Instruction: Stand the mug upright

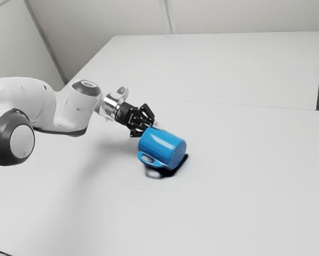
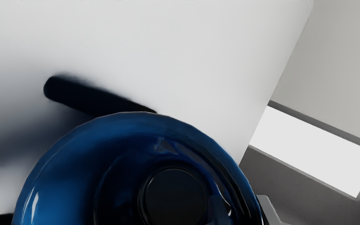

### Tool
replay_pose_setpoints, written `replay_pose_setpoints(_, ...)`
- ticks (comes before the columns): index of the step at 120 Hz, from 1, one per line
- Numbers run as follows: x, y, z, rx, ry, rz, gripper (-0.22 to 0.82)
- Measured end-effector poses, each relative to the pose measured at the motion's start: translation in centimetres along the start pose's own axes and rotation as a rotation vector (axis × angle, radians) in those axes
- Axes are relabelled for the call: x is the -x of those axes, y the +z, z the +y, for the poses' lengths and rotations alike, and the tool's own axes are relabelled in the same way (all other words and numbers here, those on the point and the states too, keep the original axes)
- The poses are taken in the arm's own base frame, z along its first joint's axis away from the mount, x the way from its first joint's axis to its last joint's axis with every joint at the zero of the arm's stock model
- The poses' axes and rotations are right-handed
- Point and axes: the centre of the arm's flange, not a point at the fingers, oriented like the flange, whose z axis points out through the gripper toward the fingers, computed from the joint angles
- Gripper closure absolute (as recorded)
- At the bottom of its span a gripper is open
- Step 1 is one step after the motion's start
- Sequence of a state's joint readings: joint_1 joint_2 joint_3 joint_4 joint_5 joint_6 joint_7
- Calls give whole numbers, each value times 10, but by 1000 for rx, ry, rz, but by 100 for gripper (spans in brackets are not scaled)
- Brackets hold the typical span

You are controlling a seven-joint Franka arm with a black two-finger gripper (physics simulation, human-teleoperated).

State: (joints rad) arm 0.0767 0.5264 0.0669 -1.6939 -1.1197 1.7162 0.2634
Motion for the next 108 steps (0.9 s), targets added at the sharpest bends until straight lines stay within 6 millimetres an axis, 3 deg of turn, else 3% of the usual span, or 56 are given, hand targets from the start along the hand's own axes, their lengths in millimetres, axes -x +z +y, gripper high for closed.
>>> replay_pose_setpoints(13, 3, -2, 8, -23, 10, 3, 70)
replay_pose_setpoints(30, 34, -9, 66, -184, 131, 22, 71)
replay_pose_setpoints(42, 59, -12, 89, -382, 222, 38, 72)
replay_pose_setpoints(54, 84, -11, 92, -573, 287, 57, 72)
replay_pose_setpoints(75, 104, -19, 94, -818, 382, 113, 72)
replay_pose_setpoints(108, 133, -23, 84, -1000, 447, 192, 72)
